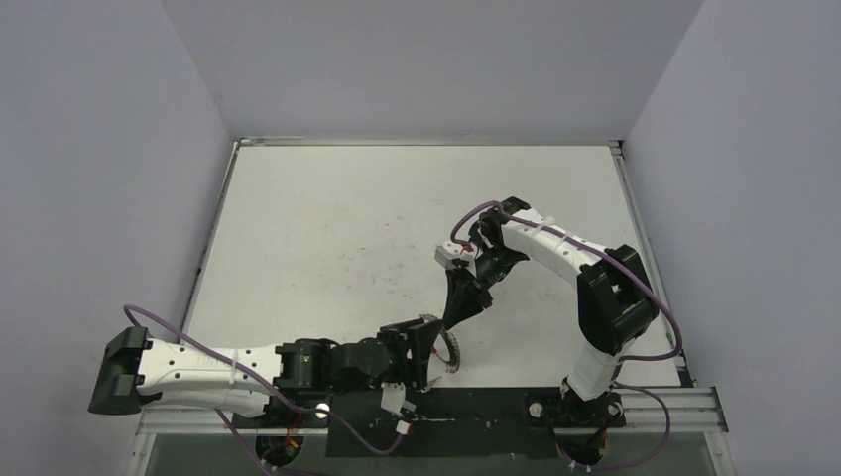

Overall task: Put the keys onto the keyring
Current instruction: Adjust the keyring.

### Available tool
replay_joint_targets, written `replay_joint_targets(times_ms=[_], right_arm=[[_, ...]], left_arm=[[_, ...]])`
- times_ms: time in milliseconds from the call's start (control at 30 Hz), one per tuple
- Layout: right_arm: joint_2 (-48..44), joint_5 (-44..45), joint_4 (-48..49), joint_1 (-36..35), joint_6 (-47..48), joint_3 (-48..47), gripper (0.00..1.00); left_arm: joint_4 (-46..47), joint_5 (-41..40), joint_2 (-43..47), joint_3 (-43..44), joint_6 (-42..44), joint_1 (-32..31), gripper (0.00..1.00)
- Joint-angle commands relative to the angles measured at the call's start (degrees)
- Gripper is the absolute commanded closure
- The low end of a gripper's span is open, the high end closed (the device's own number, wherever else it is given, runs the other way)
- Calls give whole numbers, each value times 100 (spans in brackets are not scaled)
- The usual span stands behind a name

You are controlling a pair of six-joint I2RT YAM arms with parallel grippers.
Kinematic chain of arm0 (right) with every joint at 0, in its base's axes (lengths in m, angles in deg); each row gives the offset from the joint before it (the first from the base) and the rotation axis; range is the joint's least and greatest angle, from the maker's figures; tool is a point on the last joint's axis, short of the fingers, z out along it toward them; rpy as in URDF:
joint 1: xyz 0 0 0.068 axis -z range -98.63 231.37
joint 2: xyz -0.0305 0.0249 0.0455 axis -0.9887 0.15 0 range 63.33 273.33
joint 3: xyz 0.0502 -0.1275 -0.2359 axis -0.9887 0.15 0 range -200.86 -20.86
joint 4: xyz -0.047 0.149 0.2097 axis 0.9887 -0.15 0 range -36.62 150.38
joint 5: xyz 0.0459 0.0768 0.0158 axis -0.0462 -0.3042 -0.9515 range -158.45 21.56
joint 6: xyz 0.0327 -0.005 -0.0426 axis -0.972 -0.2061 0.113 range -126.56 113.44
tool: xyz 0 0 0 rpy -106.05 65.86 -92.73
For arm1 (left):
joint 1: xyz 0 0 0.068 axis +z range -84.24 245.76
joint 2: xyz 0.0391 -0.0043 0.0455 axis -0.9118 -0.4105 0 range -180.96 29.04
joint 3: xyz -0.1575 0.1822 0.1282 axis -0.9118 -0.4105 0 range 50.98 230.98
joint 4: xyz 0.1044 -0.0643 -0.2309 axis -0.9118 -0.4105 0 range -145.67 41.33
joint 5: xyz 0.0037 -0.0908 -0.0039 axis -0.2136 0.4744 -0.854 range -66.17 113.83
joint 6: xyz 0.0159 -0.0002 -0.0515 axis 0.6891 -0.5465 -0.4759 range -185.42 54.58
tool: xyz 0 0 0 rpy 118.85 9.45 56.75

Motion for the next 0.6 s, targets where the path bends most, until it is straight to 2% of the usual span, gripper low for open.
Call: replay_joint_targets(times_ms=[0, 267, 400, 567], right_arm=[[-3, -454, -871, 2, 37, -127, 100], [30, -454, -863, 1, 29, -106, 100], [60, -454, -863, 2, 37, -89, 100], [77, -454, -861, 2, 37, -88, 100]], left_arm=[[-69, 7, -85, 261, 230, -32, 51], [90, 127, -348, 326, 371, -27, 52], [185, 134, -521, 371, 421, -31, 60], [309, 196, -705, 398, 486, -30, 63]])
